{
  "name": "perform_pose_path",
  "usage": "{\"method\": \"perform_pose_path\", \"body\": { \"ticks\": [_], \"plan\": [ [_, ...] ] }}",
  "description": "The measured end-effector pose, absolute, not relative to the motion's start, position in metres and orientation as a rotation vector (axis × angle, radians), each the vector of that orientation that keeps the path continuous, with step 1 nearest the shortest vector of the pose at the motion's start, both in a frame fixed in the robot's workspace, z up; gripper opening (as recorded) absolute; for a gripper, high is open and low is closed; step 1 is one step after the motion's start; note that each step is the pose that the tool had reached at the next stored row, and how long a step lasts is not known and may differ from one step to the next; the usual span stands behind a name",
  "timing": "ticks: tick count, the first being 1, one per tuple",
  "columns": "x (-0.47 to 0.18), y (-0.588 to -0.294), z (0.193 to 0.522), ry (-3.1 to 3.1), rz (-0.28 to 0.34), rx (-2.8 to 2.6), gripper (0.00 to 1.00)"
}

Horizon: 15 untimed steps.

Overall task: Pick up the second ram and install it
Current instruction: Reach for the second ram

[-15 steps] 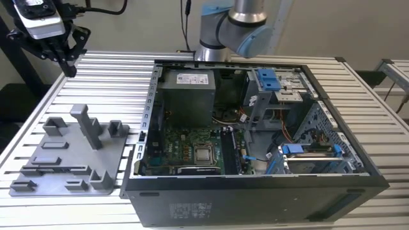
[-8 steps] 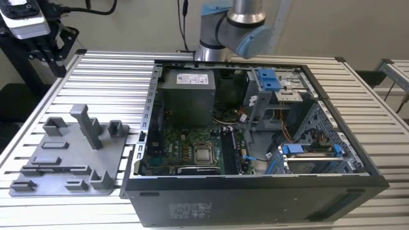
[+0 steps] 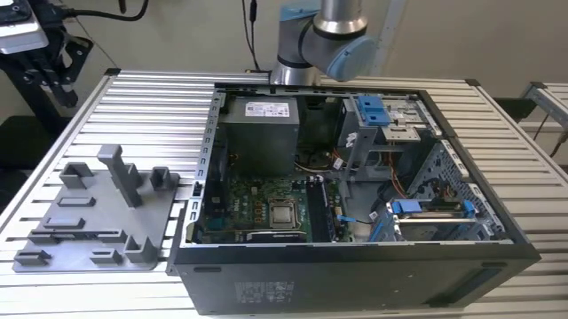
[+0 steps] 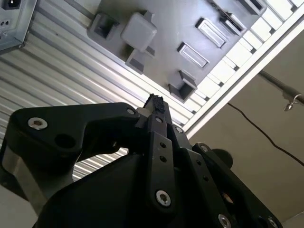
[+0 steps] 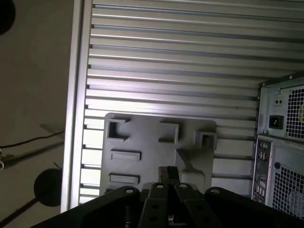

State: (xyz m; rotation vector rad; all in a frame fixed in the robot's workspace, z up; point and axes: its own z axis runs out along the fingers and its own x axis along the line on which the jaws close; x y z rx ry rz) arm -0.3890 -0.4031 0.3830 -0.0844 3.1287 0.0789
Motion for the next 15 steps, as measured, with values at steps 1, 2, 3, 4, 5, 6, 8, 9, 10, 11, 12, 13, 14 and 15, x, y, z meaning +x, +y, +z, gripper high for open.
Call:
{"method": "perform_pose_path", "body": {
  "ticks": [1, 2, 3, 4, 5, 6, 8, 9, 10, 11, 12, 13, 14, 15],
  "plan": [
    [-0.39, -0.403, 0.383, 3.129, 0.079, -0.084, 0.11],
    [-0.391, -0.403, 0.383, 3.129, 0.079, -0.084, 0.11],
    [-0.391, -0.403, 0.383, 3.129, 0.079, -0.084, 0.11],
    [-0.391, -0.403, 0.383, 3.129, 0.079, -0.085, 0.11],
    [-0.391, -0.403, 0.383, 3.129, 0.079, -0.085, 0.11],
    [-0.391, -0.403, 0.383, 3.129, 0.079, -0.084, 0.11],
    [-0.392, -0.404, 0.383, 3.129, 0.079, -0.084, 0.11],
    [-0.392, -0.406, 0.383, 3.129, 0.079, -0.084, 0.11],
    [-0.391, -0.408, 0.383, 3.129, 0.079, -0.084, 0.11],
    [-0.392, -0.41, 0.382, 3.129, 0.079, -0.084, 0.11],
    [-0.392, -0.412, 0.382, 3.129, 0.079, -0.084, 0.11],
    [-0.392, -0.415, 0.382, 3.129, 0.079, -0.084, 0.11],
    [-0.392, -0.418, 0.382, 3.129, 0.079, -0.084, 0.11],
    [-0.392, -0.42, 0.381, 3.129, 0.079, -0.084, 0.11]
  ]
}}
